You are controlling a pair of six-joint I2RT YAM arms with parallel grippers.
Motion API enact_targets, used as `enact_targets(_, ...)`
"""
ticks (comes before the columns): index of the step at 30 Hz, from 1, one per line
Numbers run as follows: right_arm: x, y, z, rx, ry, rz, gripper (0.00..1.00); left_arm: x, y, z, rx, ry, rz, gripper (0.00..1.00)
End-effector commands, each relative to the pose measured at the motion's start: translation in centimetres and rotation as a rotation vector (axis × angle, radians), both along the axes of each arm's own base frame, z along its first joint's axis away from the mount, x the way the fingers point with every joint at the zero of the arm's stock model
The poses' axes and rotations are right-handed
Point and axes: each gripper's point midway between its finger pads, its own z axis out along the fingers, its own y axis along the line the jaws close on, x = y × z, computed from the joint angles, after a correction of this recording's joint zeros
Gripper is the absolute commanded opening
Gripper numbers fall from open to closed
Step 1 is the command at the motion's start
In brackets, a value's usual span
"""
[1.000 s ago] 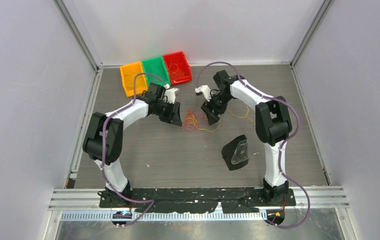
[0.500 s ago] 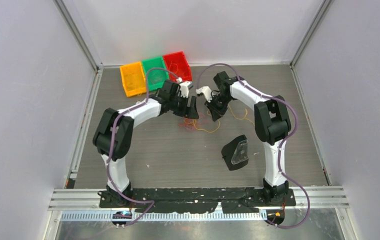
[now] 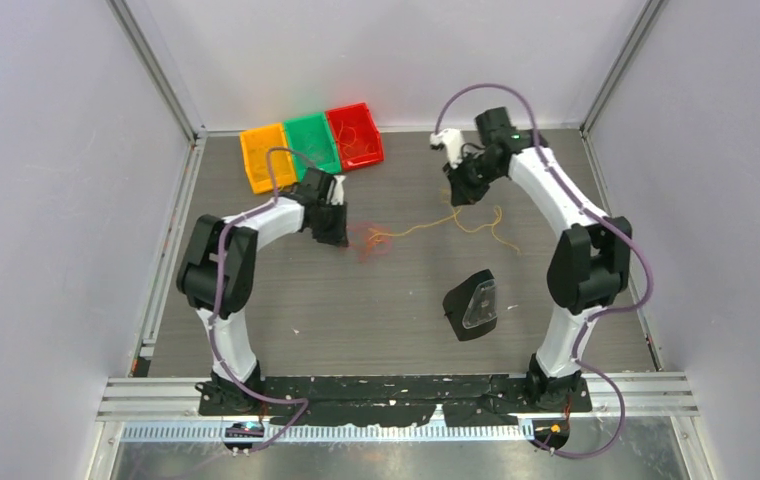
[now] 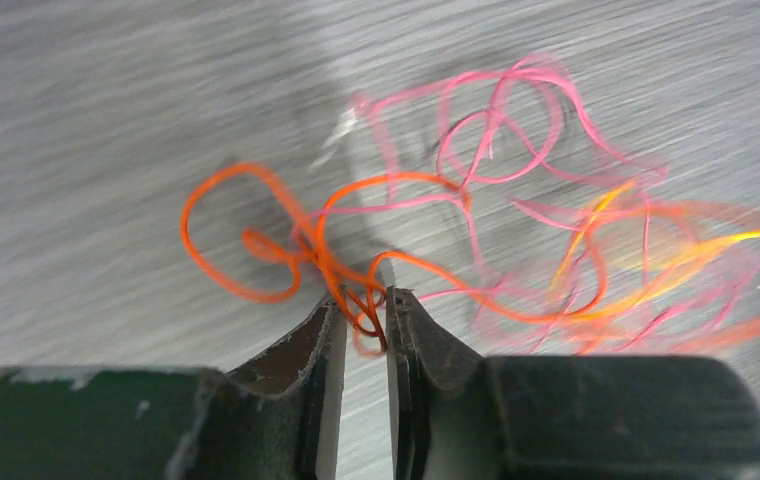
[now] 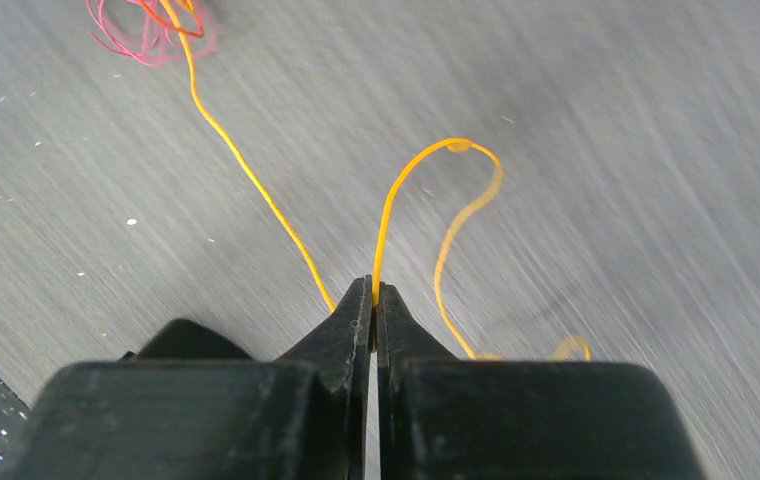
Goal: Untangle the cables
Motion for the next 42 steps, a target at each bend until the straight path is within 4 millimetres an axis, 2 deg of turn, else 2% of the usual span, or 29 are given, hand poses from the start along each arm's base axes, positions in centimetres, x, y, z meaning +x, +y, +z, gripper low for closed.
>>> enact_targets(1,1.4,-4.8,6.7,0.031,-0.138,-0.147,0.06,-1.1,6.4,1.2,0.070,0.016,0.125,0.21)
enact_targets(4,2.2,-7.7,9.9,0.046,-0.218,-0.238,0.05,-2.0,8.8,0.8,0.054,0.066,0.189,0.20)
enact_targets(7,2.5,-9.0,12.6,0.072,-0.289,-0.286,0.05,-2.3,9.9,1.2,0.053,0.083,0.227,0.13)
enact_targets(11,2.6,-10.0,15.0,0.086,-0.354,-0.320,0.05,-2.8,11.3,2.2,0.081,0.082,0.231,0.00)
enact_targets(14,3.2,-11.6,16.1,0.070,-0.410,-0.364,0.05,-3.3,13.5,2.1,0.099,0.103,0.281,0.00)
enact_targets(15,3.7,-13.4,16.6,0.062,-0.431,-0.410,0.06,-3.5,14.4,2.1,0.104,0.110,0.300,0.00)
enact_targets(19,4.7,-18.1,16.7,0.007,-0.465,-0.519,0.05,-4.2,18.0,2.3,0.124,0.112,0.355,0.00)
enact_targets(21,4.9,-19.5,16.0,-0.014,-0.458,-0.545,0.05,-4.8,19.8,2.3,0.141,0.115,0.374,0.00)
enact_targets(23,5.0,-20.3,15.3,-0.027,-0.449,-0.560,0.05,-5.4,21.0,2.2,0.155,0.116,0.373,0.00)
enact_targets(26,4.9,-20.6,14.7,-0.024,-0.436,-0.568,0.05,-6.0,22.5,2.0,0.174,0.121,0.370,0.00)
enact_targets(30,5.3,-20.2,14.8,0.009,-0.436,-0.581,0.05,-6.6,22.5,1.8,0.170,0.127,0.352,0.00)
enact_targets(34,5.9,-20.8,15.6,-0.011,-0.468,-0.597,0.05,-6.7,22.6,1.6,0.180,0.113,0.339,0.00)
enact_targets(35,5.9,-20.6,15.9,-0.002,-0.473,-0.591,0.05,-6.6,22.4,1.8,0.167,0.106,0.331,0.00)
enact_targets(37,5.8,-19.7,16.3,0.041,-0.464,-0.566,0.06,-6.0,20.2,2.7,0.052,0.085,0.265,0.00)
enact_targets(38,5.5,-18.4,16.9,0.099,-0.450,-0.532,0.06,-5.7,19.0,3.4,-0.001,0.065,0.228,0.06)
enact_targets(39,5.3,-17.6,17.2,0.133,-0.444,-0.512,0.05,-5.4,17.7,4.4,-0.049,0.034,0.181,0.21)
enact_targets(42,4.2,-13.6,19.8,0.286,-0.449,-0.421,0.05,-4.4,14.1,8.4,-0.132,-0.143,0.004,0.50)
